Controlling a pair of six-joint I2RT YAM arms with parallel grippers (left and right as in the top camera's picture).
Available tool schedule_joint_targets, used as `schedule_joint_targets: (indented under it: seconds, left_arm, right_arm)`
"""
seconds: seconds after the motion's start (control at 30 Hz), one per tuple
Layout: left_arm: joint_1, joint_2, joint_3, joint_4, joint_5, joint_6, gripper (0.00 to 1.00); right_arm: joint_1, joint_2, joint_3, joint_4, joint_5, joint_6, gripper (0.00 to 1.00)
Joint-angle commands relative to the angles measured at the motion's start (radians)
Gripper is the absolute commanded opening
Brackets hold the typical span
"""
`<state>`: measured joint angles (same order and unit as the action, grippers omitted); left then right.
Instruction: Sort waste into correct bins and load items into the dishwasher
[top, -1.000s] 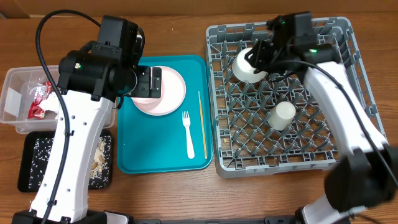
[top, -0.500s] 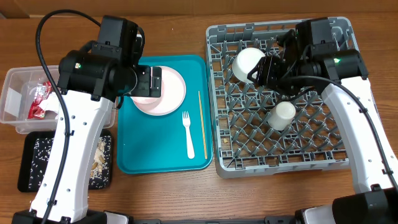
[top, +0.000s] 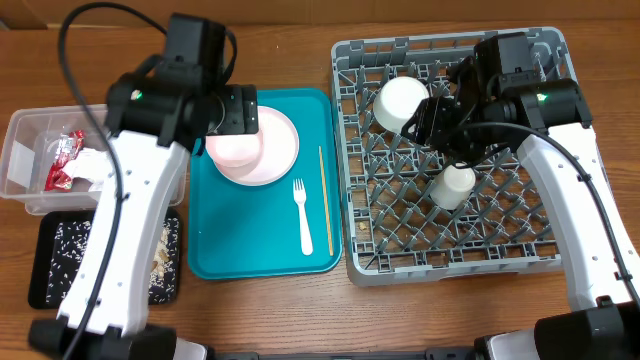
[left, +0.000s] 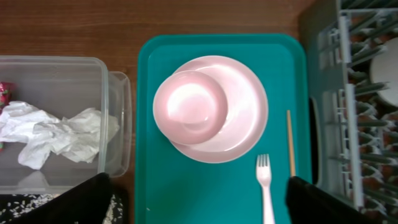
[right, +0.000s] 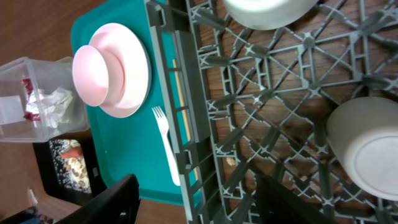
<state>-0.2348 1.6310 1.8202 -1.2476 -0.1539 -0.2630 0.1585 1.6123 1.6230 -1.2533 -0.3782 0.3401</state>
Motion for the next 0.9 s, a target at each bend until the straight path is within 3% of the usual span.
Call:
schedule_joint_targets:
  seconds: [0.0,0.1,0.17,0.37,0.47,0.87]
  left_arm:
    - [0.020,0.091,0.012,0.011,-0.075,-0.050,0.78]
    - [0.066,0.171,0.012,0.032,-0.064,-0.080,0.59]
    - [0.086,0.220,0.012,0.050,-0.041,-0.078,0.52]
    - [0.142,0.385,0.012,0.075,0.013,-0.054,0.56]
    - [0.169,0.459,0.012,0.126,0.177,0.035,0.57]
    - [0.219,0.521,0.012,0.169,0.161,0.039,0.64]
  right_arm:
    - [-0.001,0.001,0.000,-0.010,0.057,-0.001,0.64]
    - [-0.001,0.001,0.000,-0.024,0.057,-0.003,0.64]
    - [-0.001,0.001,0.000,-0.032,0.057,-0.003,0.64]
    - [-0.001,0.001,0.000,-0.035,0.057,-0.003,0.64]
    - [-0.001,0.001,0.000,-0.036,0.056,-0.003,0.64]
    - [-0.001,0.001,0.000,-0.039,0.065,-0.003,0.64]
